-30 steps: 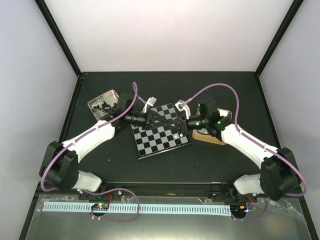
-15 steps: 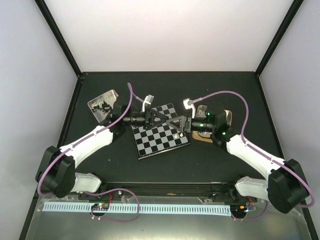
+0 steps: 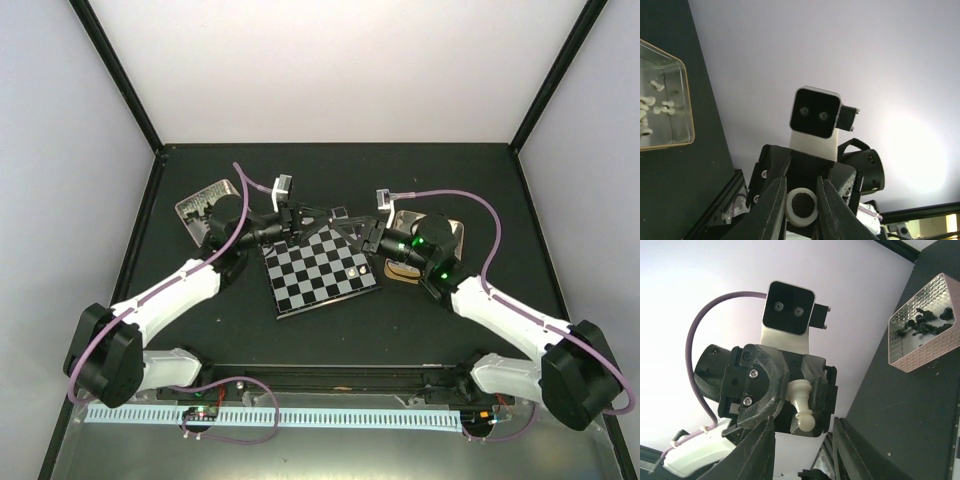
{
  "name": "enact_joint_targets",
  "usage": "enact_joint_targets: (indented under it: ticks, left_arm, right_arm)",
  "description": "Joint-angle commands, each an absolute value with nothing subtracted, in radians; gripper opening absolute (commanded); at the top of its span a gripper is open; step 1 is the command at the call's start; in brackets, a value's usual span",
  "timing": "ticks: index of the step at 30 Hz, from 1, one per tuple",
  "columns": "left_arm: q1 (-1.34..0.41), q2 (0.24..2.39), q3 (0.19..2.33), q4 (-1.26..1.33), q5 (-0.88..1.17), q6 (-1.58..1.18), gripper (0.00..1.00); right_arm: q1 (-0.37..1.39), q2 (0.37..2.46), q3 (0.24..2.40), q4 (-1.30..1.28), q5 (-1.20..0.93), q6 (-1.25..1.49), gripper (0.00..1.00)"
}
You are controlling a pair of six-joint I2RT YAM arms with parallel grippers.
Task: Set up the chess pieces on the board
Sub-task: Place the chess piece on the chessboard.
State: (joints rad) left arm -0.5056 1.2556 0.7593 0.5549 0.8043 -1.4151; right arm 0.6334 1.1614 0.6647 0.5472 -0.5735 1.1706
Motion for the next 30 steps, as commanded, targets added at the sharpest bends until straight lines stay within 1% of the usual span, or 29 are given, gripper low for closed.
enact_joint_targets:
  ticks: [1,3,8,15,20,23,26,30]
  left_arm:
    - [-0.512,1.246,0.755,0.652,0.775,-1.481,0.07]
    - [-0.511,1.246,0.755,0.650,0.776,-1.484,0.07]
    - [-0.512,1.244,0.749,0.649,0.774,-1.485,0.06]
    - [-0.512,1.244,0.733,0.639,0.769,-1.482,0.06]
    - [-0.512,1.251,0.734,0.638,0.766,-1.477,0.05]
    - [-0.511,1.255,0.733,0.631,0.765,-1.471,0.06]
    - [-0.512,1.256,0.732,0.618,0.760,-1.461,0.08]
    - [-0.512,1.252,0.734,0.584,0.752,-1.433,0.13]
  right_arm:
    - [0.652,1.184,0.670,0.652,-0.533,1.236,0.31]
    - [0.654,1.199,0.678,0.660,-0.531,1.246,0.30]
    - [0.654,1.217,0.684,0.675,-0.510,1.268,0.21]
    - [0.656,1.214,0.687,0.658,-0.485,1.267,0.19]
    - [0.656,1.217,0.695,0.658,-0.492,1.276,0.07]
    - [0.656,1.212,0.700,0.650,-0.491,1.278,0.04]
    - [0.656,1.209,0.707,0.640,-0.491,1.273,0.02]
    - [0.656,1.200,0.710,0.601,-0.485,1.254,0.01]
